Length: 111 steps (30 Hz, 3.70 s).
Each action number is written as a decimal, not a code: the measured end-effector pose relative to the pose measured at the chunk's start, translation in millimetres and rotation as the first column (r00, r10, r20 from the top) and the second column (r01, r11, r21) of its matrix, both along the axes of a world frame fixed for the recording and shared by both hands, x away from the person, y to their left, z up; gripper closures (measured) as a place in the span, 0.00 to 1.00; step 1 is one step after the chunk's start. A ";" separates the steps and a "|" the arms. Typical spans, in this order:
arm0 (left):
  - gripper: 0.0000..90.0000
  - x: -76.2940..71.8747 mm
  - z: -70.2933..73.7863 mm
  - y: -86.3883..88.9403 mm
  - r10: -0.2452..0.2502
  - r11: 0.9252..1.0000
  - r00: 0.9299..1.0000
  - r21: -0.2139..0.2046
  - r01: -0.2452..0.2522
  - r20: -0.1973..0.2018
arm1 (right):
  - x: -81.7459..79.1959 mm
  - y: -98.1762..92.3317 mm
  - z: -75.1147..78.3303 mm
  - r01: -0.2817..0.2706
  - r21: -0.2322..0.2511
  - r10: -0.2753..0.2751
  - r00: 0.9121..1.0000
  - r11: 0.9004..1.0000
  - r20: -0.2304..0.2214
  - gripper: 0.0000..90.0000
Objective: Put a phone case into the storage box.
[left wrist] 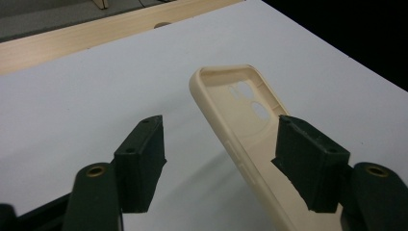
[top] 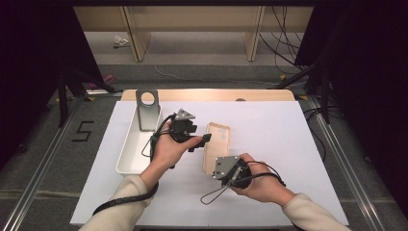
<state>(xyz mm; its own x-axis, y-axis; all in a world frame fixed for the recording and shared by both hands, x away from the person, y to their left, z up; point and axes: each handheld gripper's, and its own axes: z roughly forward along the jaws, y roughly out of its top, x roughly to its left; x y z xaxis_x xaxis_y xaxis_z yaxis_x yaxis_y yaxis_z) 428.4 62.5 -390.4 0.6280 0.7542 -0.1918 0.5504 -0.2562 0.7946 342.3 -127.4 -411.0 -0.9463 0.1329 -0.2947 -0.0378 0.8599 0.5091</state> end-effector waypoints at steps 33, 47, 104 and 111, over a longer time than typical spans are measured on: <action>0.88 6.2 -2.0 -10.5 0.033 0.992 0.993 -0.117 -0.046 -0.113 | -1.0 5.9 -5.3 -0.007 -0.030 0.007 1.000 1.000 0.012 0.98; 0.94 -1.4 5.6 -12.5 0.044 0.987 0.998 -0.156 -0.050 -0.041 | 2.7 4.5 -7.7 0.039 0.006 -0.039 0.998 0.999 0.049 0.71; 0.94 -19.5 27.6 63.5 0.172 0.970 0.956 -0.212 -0.122 0.236 | 24.9 -86.9 2.6 0.419 0.347 -0.419 0.905 0.839 -0.079 0.25; 0.94 -19.4 34.1 71.7 0.185 0.967 0.951 -0.218 -0.131 0.249 | 24.8 -95.5 2.8 0.442 0.368 -0.440 0.893 0.818 -0.096 0.24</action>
<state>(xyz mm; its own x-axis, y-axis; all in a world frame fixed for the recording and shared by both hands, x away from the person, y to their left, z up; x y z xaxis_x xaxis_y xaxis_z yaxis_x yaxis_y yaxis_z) 409.0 134.2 -356.3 0.5523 0.8119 -0.1892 0.3335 -0.0071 0.9427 367.1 -222.9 -408.2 -0.7617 0.6340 -0.1333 0.3040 0.5314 0.7907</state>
